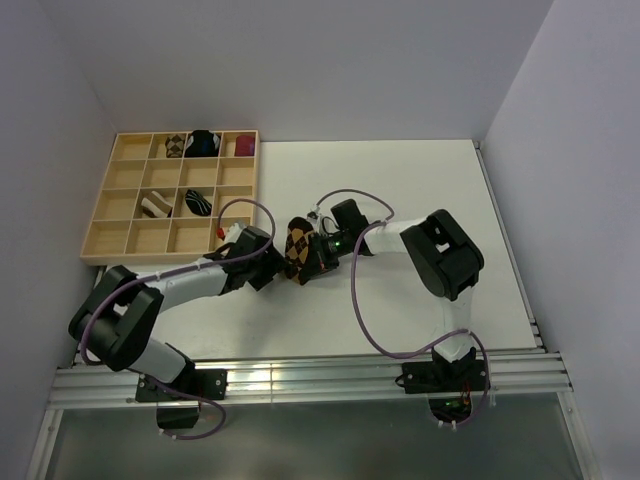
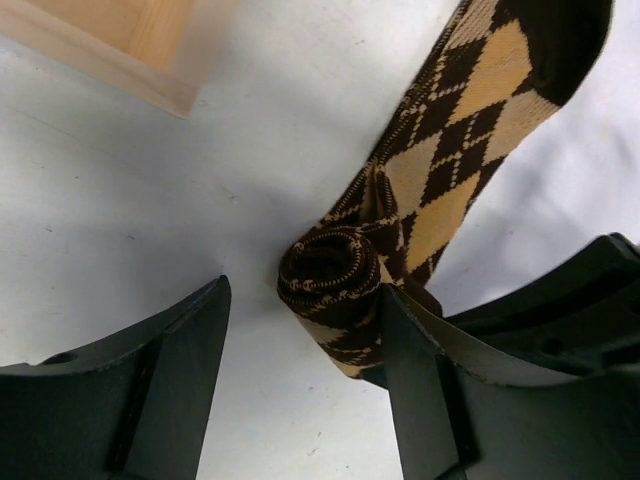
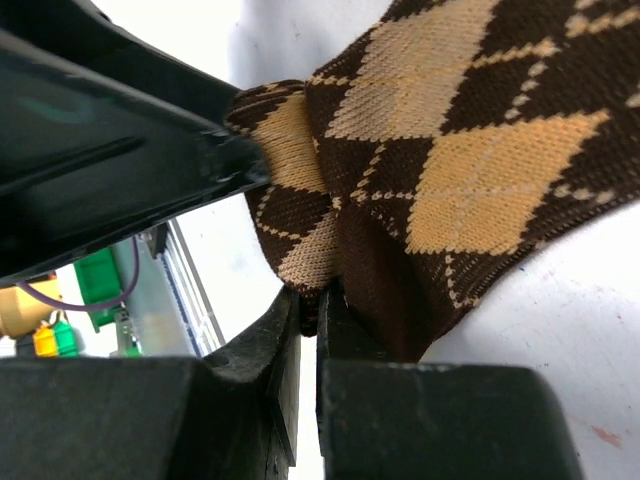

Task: Roll the socks
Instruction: Roll the sock at the center of the board.

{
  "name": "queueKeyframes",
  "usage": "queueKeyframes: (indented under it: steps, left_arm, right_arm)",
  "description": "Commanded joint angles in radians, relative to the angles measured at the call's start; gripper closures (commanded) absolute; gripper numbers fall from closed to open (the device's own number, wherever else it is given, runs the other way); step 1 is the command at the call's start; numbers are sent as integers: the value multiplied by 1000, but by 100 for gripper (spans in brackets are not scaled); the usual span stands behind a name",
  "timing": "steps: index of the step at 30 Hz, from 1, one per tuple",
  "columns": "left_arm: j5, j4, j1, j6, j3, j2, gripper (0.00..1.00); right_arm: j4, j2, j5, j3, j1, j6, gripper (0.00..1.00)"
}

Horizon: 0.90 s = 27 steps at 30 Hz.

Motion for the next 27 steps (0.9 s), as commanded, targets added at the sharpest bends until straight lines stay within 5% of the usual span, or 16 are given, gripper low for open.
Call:
queueKeyframes:
  steps: [1, 9, 17, 22, 27]
  left_arm:
    - [-34, -11, 2, -46, 8, 22, 35]
    - [-24, -93, 2, -40, 42, 117, 53]
    - [16, -116, 10, 64, 101, 174, 98]
    - [86, -169, 10, 181, 198, 248, 100]
    - [142, -233, 15, 285, 292, 312, 100]
  right_arm:
    - [-43, 20, 25, 7, -7, 29, 100]
    - [1, -65, 68, -27, -5, 20, 100]
    - [75, -301, 274, -159, 50, -83, 68]
    - [110, -457, 611, -246, 149, -176, 48]
    - [144, -553, 938, -303, 303, -327, 41]
